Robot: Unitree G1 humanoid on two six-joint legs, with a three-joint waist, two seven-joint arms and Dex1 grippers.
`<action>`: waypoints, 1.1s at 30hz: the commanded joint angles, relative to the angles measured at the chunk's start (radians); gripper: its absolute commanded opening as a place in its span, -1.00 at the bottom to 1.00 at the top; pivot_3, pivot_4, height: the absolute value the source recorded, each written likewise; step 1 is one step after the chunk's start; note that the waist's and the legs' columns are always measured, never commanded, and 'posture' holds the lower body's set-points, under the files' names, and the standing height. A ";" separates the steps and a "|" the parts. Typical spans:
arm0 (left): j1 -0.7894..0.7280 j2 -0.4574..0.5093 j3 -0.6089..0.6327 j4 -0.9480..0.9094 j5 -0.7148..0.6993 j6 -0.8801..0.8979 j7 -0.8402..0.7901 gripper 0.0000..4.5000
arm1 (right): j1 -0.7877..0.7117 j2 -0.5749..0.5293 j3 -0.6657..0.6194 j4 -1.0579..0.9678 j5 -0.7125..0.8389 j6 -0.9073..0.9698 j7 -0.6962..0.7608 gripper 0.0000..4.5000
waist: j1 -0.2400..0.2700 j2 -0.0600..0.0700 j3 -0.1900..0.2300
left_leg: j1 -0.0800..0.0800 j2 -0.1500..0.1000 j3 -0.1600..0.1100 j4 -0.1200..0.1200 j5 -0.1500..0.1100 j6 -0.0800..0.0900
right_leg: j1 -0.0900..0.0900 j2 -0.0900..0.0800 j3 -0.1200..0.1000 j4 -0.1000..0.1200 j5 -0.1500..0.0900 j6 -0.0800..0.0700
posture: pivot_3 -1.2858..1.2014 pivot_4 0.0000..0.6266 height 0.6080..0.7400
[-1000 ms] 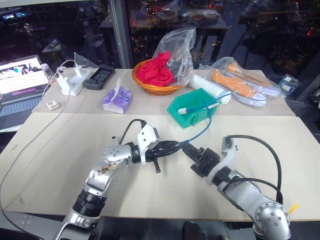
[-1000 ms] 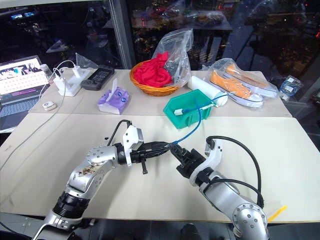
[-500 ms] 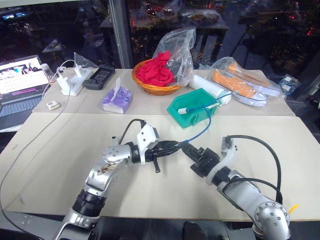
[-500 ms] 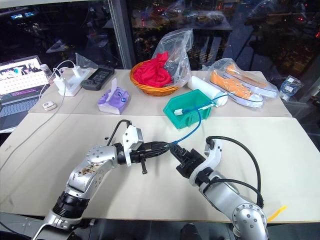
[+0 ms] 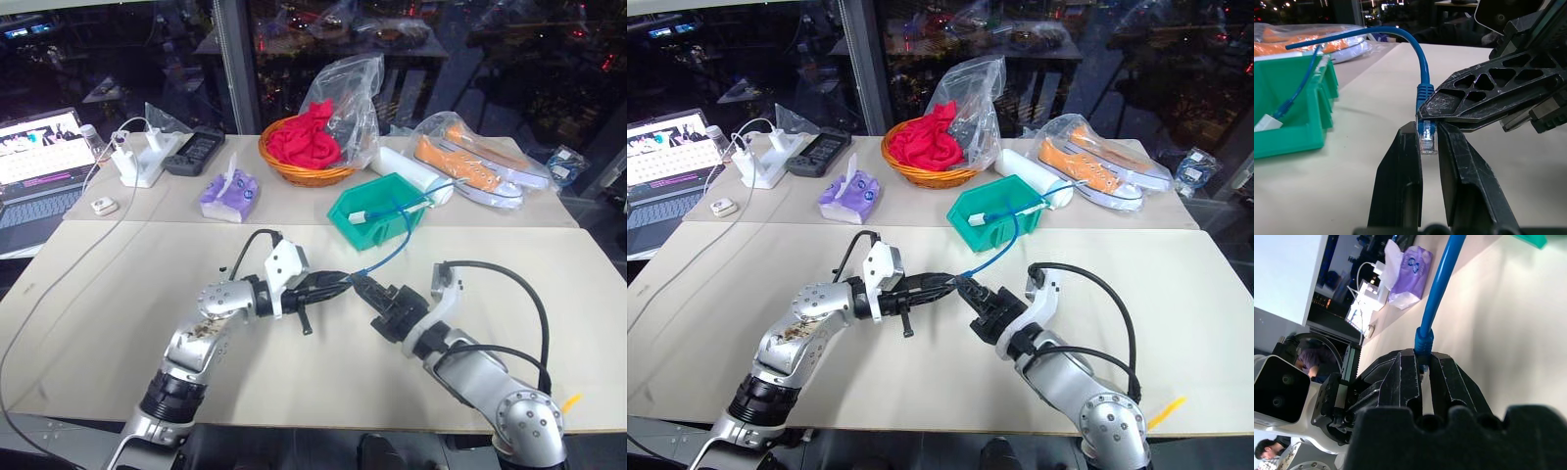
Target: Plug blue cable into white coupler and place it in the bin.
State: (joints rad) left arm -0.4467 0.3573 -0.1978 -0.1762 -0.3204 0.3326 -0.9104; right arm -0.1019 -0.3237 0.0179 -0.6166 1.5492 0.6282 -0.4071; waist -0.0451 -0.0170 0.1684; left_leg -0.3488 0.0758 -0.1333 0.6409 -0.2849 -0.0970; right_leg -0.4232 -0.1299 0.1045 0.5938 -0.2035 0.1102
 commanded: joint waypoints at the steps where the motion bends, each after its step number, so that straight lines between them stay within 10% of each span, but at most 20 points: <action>1: 0.003 -0.005 -0.022 -0.030 -0.018 0.026 -0.006 -0.97 | -0.032 0.015 -0.002 -0.052 0.006 -0.022 0.047 -0.98 | 0.000 0.000 0.000 | 0.000 0.000 0.000 0.000 0.000 0.000 | 0.000 0.000 0.000 0.000 0.000 0.000 | 0.03 -0.52 0.83; 3: 0.002 -0.007 -0.015 -0.033 -0.036 0.037 -0.014 -0.97 | -0.030 0.015 -0.002 -0.053 0.006 -0.022 0.046 -0.98 | -0.001 0.000 0.000 | 0.000 0.000 0.000 0.000 0.000 0.000 | 0.000 0.000 0.000 0.000 0.000 0.000 | 0.03 -0.52 0.83; 8: 0.001 0.001 -0.021 -0.039 -0.024 0.044 -0.005 -0.09 | -0.026 0.018 -0.004 -0.052 0.009 -0.024 0.042 -1.00 | -0.001 0.000 0.000 | 0.000 0.000 0.000 0.000 0.000 0.000 | 0.000 0.000 0.000 0.000 0.000 0.000 | 0.03 -0.52 0.83; 33: 0.312 0.038 0.385 -0.279 -0.049 0.260 0.464 -0.09 | 0.004 0.056 -0.117 -0.080 -0.118 -0.153 0.060 -1.00 | -0.002 0.000 0.000 | 0.001 0.000 0.000 0.000 0.000 0.000 | 0.000 0.000 0.000 0.001 0.000 0.000 | 0.03 -0.52 0.83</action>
State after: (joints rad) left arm -0.1608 0.4072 0.1483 -0.3901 -0.3570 0.5732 -0.4974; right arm -0.0926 -0.2745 -0.0896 -0.6491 1.4286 0.4993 -0.3723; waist -0.0467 -0.0165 0.1686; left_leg -0.3483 0.0759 -0.1333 0.6408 -0.2850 -0.0966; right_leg -0.4237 -0.1299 0.1045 0.5946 -0.2037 0.1105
